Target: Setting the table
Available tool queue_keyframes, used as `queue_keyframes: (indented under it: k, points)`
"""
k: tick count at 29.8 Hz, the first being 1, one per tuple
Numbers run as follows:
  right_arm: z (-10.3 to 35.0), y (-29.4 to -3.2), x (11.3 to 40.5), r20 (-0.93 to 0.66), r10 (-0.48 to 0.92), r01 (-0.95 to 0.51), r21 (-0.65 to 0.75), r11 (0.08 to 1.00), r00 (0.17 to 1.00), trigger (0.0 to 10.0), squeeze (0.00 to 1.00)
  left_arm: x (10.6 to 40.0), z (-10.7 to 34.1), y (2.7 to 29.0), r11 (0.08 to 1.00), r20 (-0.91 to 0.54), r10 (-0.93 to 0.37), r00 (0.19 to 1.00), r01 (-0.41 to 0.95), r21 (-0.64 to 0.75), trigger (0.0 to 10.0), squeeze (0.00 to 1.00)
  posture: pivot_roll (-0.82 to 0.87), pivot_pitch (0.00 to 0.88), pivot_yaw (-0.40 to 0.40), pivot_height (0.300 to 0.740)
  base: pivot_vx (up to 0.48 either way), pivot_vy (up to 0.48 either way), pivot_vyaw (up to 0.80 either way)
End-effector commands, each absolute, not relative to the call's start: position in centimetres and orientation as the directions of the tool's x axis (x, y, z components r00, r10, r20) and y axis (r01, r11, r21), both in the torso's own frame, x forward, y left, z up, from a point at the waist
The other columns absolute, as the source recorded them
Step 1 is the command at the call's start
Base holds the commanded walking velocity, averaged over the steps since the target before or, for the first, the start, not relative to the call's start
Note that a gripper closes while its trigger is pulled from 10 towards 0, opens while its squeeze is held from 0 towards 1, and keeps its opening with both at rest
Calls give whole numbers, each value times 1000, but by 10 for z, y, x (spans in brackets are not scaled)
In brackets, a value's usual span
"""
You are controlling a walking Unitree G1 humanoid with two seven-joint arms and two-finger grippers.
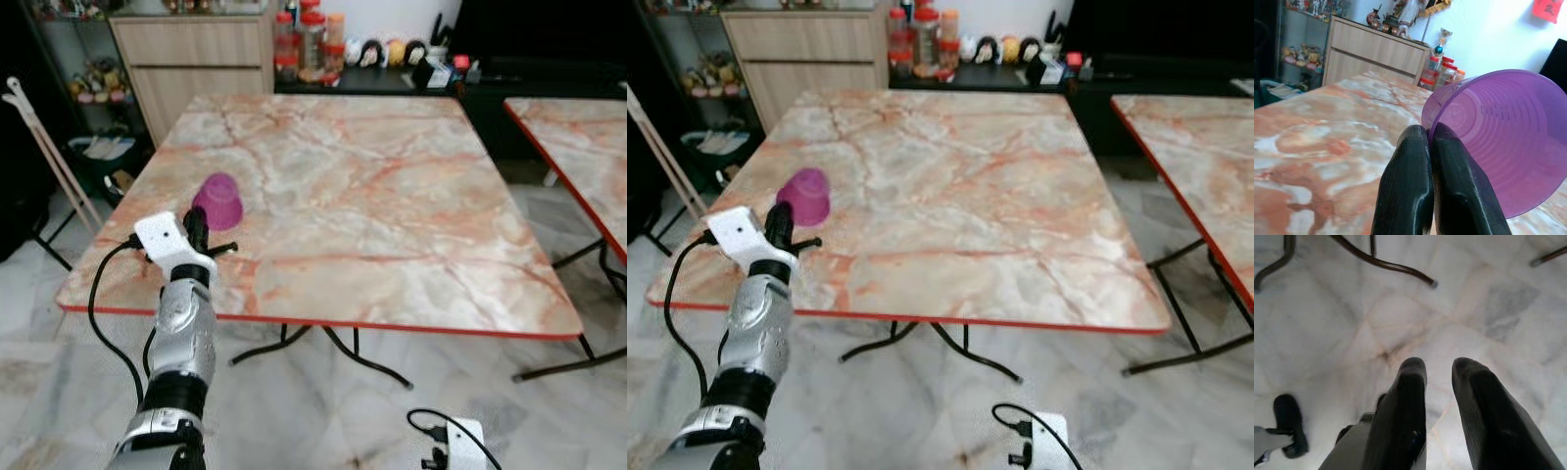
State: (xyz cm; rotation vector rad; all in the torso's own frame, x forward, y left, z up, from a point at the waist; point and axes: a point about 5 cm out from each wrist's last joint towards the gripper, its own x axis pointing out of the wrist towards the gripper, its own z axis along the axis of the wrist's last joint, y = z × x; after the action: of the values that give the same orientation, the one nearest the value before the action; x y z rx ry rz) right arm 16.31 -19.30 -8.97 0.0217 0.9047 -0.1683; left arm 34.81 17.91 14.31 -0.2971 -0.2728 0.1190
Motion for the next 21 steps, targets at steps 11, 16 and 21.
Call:
queue_keyframes:
  k: [11,16,21]
  points:
    - [-92,-189,160,-801,-136,149,-59,987,583,10000,0,348,146,189,948,256,180,950,-98,-303,10000,0,27,0,-13,740,0,-305,0]
    - [-93,-189,158,-803,-138,151,-61,987,579,10000,0,347,147,189,949,261,178,949,-96,-299,10000,0,26,0,-9,740,0,-303,0]
    - [-93,-189,158,-803,-136,143,-64,988,580,10000,0,347,147,187,949,260,176,949,-93,-301,10000,0,25,0,-11,740,0,-302,0]
